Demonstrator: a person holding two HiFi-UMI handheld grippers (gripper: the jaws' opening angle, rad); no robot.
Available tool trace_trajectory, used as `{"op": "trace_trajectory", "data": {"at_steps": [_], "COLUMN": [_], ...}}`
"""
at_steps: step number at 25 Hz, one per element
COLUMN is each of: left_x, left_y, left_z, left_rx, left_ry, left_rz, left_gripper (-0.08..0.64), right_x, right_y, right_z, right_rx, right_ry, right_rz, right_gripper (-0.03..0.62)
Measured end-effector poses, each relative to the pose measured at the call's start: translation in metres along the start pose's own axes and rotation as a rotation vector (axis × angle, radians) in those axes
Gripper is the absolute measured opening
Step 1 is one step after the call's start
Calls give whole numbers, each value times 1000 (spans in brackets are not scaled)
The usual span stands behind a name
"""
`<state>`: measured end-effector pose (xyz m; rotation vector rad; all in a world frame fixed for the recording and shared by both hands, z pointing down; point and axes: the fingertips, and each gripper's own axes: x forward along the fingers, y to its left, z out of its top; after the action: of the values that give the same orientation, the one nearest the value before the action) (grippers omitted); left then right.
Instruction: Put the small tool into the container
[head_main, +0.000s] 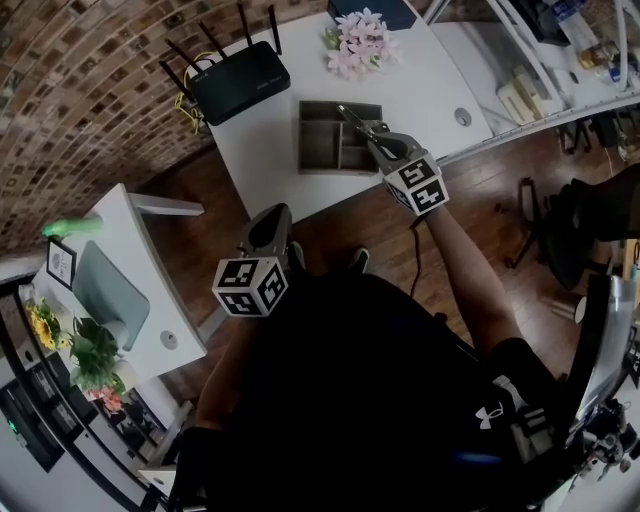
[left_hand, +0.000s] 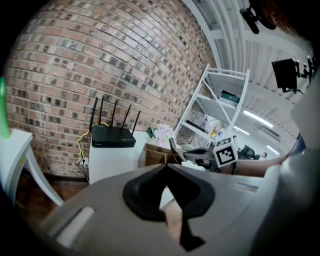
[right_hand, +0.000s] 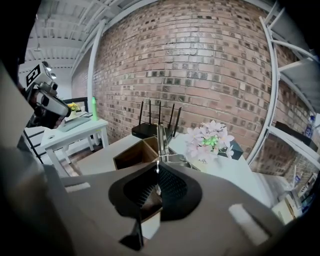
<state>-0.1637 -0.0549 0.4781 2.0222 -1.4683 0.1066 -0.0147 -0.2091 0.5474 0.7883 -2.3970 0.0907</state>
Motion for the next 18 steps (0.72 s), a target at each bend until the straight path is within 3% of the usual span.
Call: {"op": "trace_trajectory", "data": {"at_steps": [13,18], "left_x": [1,1], "left_y": [0,0], "left_z": [-1,-3], "left_rx": [-4,2], "left_ry": [5,9], "left_rz": [-3,-7], "left_gripper": [3,3], "right_x": [23,28], "right_y": [10,5], "right_z": [-20,-22], "right_rx": [-44,6], "right_ry": [76,76], "right_rz": [-18,-52], "right_gripper": [15,17]}}
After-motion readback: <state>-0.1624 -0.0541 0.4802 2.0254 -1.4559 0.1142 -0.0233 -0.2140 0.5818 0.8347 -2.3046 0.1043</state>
